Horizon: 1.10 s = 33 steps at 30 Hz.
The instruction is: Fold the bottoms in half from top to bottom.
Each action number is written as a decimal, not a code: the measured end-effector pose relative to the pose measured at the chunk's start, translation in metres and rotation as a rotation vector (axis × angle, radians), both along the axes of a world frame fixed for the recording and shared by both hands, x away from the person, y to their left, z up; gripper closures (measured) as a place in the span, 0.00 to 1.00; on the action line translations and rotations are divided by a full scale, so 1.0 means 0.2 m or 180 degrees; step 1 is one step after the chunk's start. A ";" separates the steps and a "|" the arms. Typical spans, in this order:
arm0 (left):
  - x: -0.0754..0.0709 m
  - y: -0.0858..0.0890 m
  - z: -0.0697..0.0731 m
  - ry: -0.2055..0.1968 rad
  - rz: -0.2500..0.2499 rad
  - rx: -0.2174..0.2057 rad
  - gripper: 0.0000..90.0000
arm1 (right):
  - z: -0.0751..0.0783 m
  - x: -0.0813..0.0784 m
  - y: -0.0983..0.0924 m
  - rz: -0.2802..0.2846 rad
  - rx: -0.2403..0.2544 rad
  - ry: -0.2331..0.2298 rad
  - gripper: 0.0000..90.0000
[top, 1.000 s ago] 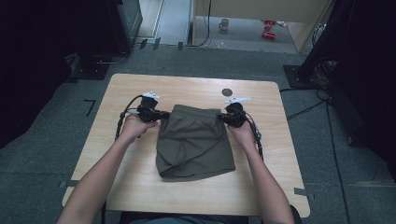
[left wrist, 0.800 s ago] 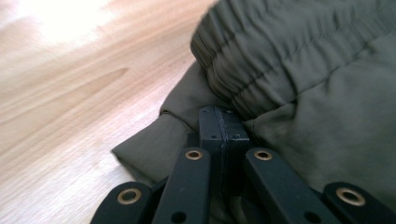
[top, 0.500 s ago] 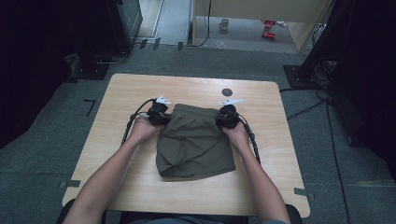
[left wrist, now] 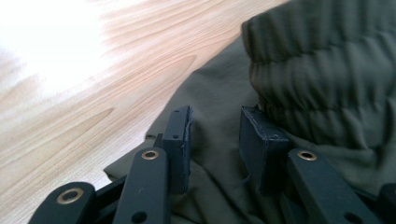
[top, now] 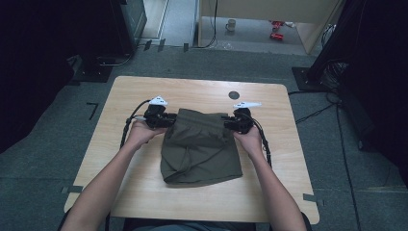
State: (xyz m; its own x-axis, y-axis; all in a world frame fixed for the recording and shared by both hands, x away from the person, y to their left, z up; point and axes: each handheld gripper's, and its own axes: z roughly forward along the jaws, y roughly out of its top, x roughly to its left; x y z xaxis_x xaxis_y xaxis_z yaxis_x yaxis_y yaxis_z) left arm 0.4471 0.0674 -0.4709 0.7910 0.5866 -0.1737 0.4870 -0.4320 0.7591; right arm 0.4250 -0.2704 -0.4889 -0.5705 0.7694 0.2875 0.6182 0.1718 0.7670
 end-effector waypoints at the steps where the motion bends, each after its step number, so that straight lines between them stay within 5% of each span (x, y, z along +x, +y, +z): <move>1: -0.01 0.00 0.01 0.0004 -0.0030 0.0031 0.69 | 0.01 -0.02 0.00 0.0033 -0.0016 0.0002 0.77; 12: -0.17 0.01 0.00 -0.0021 -0.0195 0.0038 0.65 | 0.04 -0.22 -0.04 0.0172 -0.0182 -0.0132 0.74; 17: -0.30 0.02 0.01 -0.0043 -0.0323 0.0082 0.63 | 0.06 -0.29 -0.05 0.0272 -0.0198 -0.0127 0.72; 23: -0.41 0.04 0.00 -0.0045 -0.0371 0.0118 0.62 | 0.09 -0.34 -0.09 0.0135 -0.0133 -0.0209 0.82; 30: -0.49 0.03 -0.01 0.0018 -0.0428 0.0123 0.59 | 0.04 -0.38 0.02 0.0314 -0.0249 -0.0044 0.80; 33: -0.51 0.04 -0.03 0.0062 -0.0403 0.0194 0.57 | 0.03 -0.43 0.09 0.0422 -0.0314 -0.0037 0.71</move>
